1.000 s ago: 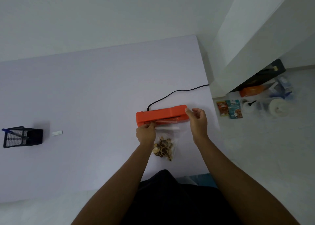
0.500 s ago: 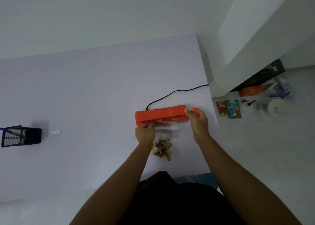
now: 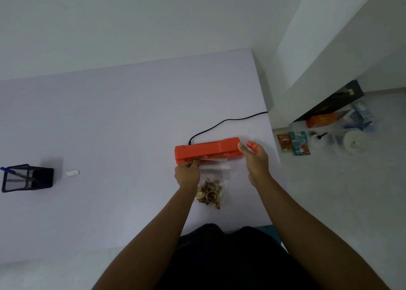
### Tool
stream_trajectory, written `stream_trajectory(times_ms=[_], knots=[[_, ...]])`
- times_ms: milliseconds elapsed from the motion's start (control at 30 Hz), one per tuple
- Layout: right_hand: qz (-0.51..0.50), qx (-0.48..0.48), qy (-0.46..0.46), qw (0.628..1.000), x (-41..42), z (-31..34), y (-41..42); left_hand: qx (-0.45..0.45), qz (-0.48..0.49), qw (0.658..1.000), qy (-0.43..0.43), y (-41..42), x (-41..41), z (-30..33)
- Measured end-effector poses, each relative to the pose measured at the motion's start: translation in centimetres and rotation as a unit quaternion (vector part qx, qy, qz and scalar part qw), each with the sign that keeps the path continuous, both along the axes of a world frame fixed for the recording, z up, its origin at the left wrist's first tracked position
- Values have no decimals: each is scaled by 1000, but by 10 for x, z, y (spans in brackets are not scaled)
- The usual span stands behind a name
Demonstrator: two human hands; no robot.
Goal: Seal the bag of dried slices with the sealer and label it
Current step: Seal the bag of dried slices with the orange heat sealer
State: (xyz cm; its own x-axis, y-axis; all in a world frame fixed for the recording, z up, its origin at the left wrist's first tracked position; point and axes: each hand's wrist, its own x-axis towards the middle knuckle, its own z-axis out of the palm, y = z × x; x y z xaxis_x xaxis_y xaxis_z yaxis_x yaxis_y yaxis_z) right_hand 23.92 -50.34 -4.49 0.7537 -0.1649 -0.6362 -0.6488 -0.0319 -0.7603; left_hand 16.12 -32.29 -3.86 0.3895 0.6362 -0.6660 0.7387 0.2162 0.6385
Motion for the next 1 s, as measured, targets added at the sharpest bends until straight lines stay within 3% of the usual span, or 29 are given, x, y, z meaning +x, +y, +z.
stream_trajectory(times_ms=[800,1000], knots=[[-5,8,42,999,9,10,2,-2,-3,1000,-1,0,-1,4],[7,-23,2,1000,9,31,6,1,4,1000,3,-1,0,5]])
